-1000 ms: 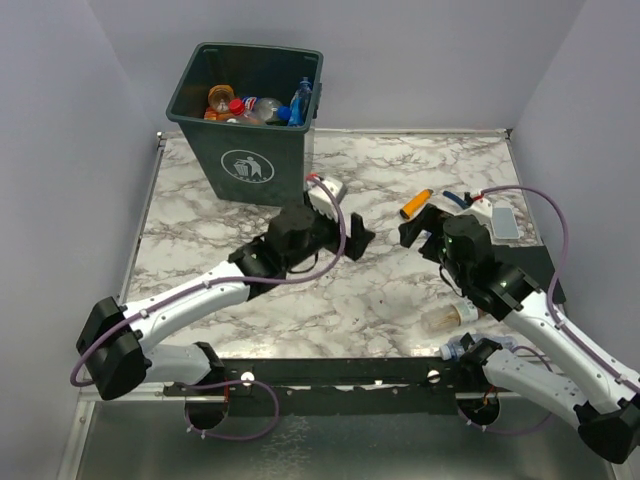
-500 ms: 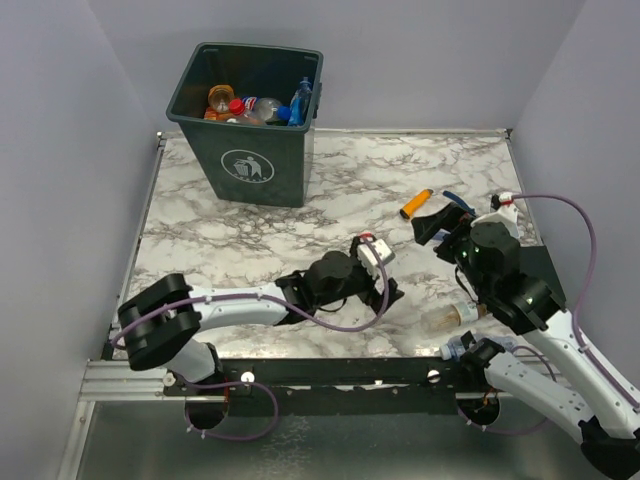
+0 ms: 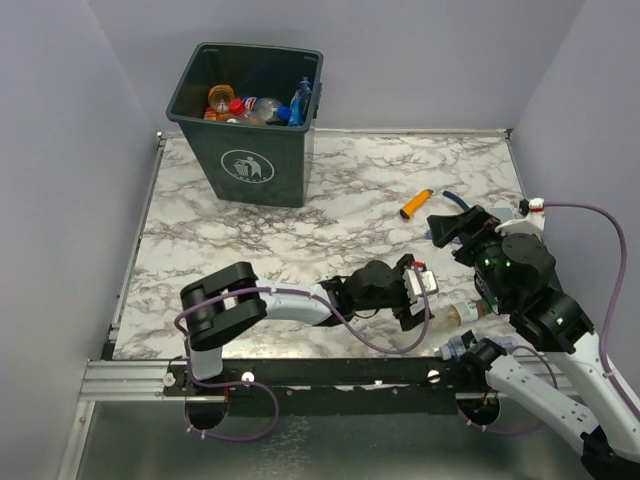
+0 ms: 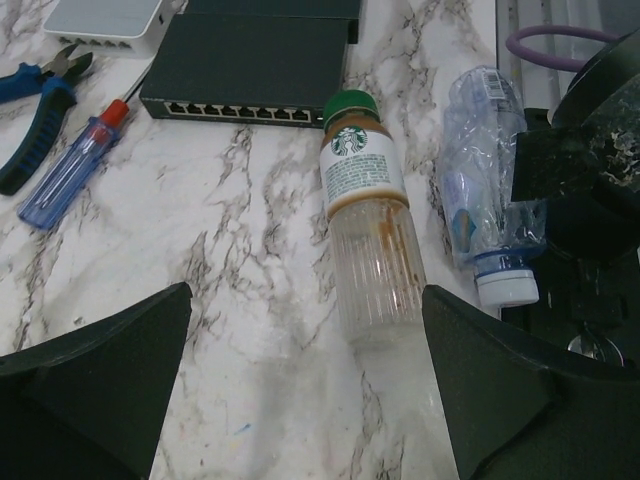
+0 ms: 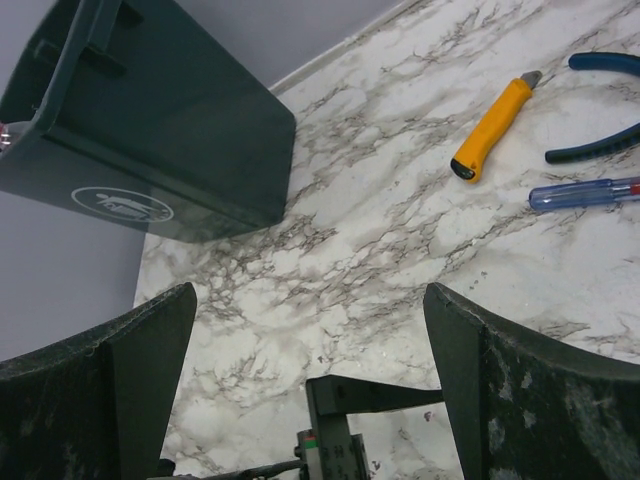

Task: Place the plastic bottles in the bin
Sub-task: Pick up the plastic bottle from the corner of the board.

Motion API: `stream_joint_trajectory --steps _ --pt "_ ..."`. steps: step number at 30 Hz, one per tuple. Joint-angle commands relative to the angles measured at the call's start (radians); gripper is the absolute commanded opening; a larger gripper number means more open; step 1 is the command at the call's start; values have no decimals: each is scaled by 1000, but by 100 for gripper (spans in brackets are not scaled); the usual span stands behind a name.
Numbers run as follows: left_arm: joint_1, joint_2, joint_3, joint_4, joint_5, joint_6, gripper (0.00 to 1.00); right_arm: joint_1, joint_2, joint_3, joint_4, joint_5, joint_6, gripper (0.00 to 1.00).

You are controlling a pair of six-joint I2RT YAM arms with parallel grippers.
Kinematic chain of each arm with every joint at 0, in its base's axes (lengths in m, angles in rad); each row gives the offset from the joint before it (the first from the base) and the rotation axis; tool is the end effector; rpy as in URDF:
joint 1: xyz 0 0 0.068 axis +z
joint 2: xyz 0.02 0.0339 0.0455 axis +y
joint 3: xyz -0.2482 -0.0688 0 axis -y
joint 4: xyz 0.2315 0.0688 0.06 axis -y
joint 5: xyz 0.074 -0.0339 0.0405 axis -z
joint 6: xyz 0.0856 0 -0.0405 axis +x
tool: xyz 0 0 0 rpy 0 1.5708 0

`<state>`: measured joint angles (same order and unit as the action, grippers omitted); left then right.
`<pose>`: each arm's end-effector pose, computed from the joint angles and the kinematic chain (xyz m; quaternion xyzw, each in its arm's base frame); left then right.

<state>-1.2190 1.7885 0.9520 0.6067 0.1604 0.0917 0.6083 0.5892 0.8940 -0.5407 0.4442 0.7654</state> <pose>0.1345 -0.4061 0.1881 0.5154 0.5889 -0.3840 0.4900 0.1553 0.0633 0.3428 0.1960 0.7531 0.2491 0.5766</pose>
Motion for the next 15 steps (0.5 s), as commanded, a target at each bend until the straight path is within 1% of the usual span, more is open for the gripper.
stream_joint_trajectory --steps 1,15 --pt "-20 95 69 31 61 50 97 -4 8 24 -51 -8 -11 100" --pt "-52 260 159 20 87 93 98 -4 8 45 -65 -20 -18 100"
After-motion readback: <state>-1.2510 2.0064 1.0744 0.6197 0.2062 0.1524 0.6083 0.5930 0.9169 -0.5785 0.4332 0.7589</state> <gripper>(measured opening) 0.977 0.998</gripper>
